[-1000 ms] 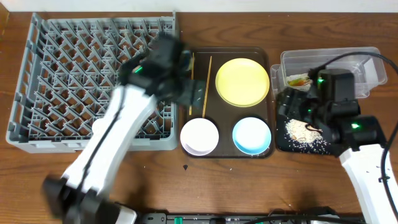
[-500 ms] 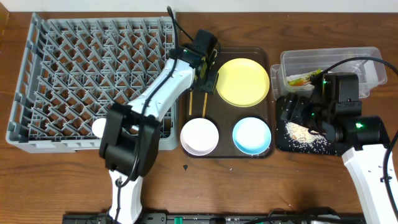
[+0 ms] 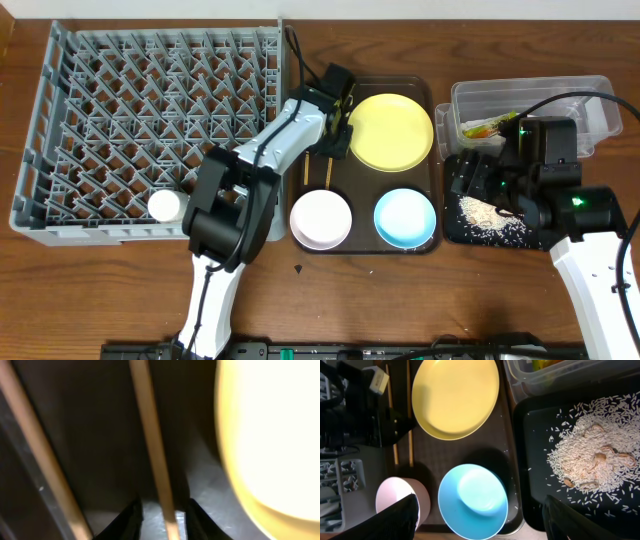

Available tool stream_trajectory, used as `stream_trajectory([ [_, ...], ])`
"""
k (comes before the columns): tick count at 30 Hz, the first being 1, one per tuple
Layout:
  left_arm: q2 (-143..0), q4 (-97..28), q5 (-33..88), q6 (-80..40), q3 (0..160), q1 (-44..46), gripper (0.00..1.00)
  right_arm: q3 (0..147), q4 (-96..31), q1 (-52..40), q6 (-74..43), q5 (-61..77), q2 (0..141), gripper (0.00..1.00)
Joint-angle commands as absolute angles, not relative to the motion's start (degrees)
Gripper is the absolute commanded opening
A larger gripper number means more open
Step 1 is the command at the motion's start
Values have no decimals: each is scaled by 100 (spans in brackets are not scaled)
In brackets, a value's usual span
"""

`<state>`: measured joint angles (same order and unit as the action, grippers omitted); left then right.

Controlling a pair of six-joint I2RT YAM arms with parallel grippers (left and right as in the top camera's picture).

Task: Sort waste into correct bins and load items into the dishwasher
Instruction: 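Grasp a wooden chopstick on the brown tray with the left gripper, then place the chopstick into the dish rack with the left gripper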

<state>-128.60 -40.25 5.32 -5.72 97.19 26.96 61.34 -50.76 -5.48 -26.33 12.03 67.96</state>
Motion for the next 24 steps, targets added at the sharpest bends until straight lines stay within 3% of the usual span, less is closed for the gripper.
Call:
stream_trajectory([
  [1, -13187, -4069, 484, -563, 9773, 2827, 20, 6191, -5083, -532, -2563, 1247, 6740, 78],
  [2, -13192, -4106, 482, -563, 9776, 2851, 13, 6191, -5083, -532, -2563, 1247, 6740, 78],
  [5, -13072, -4202, 106, -637, 9776, 2858, 8, 6191, -5085, -532, -2565, 1249, 6740, 78],
  [24, -10457, -5212, -578, -930, 9885, 2318, 8, 6191, -5085, -532, -2563, 1249, 6740, 78],
])
